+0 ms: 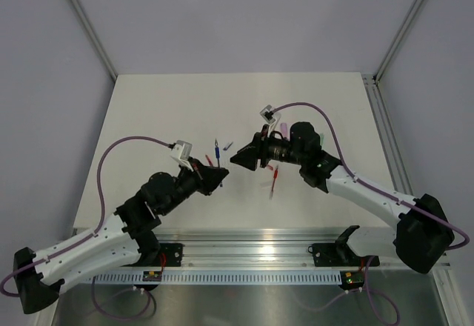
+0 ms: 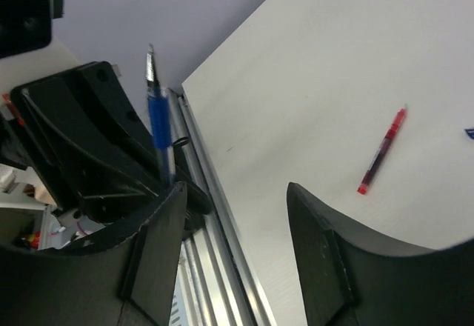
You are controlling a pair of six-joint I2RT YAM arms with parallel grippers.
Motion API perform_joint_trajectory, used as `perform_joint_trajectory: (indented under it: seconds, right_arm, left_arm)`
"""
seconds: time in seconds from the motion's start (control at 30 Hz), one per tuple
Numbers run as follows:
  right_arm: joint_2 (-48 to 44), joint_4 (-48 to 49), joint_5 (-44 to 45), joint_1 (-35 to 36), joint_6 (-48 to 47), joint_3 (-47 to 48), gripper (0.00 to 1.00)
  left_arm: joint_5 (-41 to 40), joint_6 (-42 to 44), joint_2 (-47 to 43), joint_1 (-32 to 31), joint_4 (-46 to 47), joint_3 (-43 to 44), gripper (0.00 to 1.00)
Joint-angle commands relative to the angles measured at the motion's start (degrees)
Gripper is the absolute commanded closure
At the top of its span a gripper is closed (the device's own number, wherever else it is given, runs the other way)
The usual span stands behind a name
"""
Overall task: Insert the pens into the pen caps
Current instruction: Pick up the pen from the center of the board.
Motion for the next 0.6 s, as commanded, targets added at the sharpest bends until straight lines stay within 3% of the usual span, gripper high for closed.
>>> perform_joint_trajectory:
  seconds: [0.0,0.17,0.27,0.37,0.57]
  right_arm:
    - [-0.28,-2.05,4.47,0.29,-4.52,2.08,0.4]
    - [7.1,-7.31,11.75,0.29,-3.03,6.72,0.61]
    - [16.39,-12.05,20.28,0.29,0.57,11.54,0.67]
    - [22.3,-17.51,26.96,0.38,3.82,17.96,0.66]
    - [36.62,-26.47,36.73,0.82,7.69,29.3,0.46]
  left_arm:
    - [-6.67,3.71,-6.72,0.38,-7.53,-0.53,1.0]
    - [-9.76,5.91,-13.51,0.38,-13.18,-1.23,1.0]
    - [-10.91,6.88,-16.32,0.38,-14.07,-2.45,1.0]
    - [-10.64,7.23,-17.73,0.38,-11.96,-4.04,1.0]
    - [-13.19,9.43,-20.71,0.38,-7.91,-6.59,1.0]
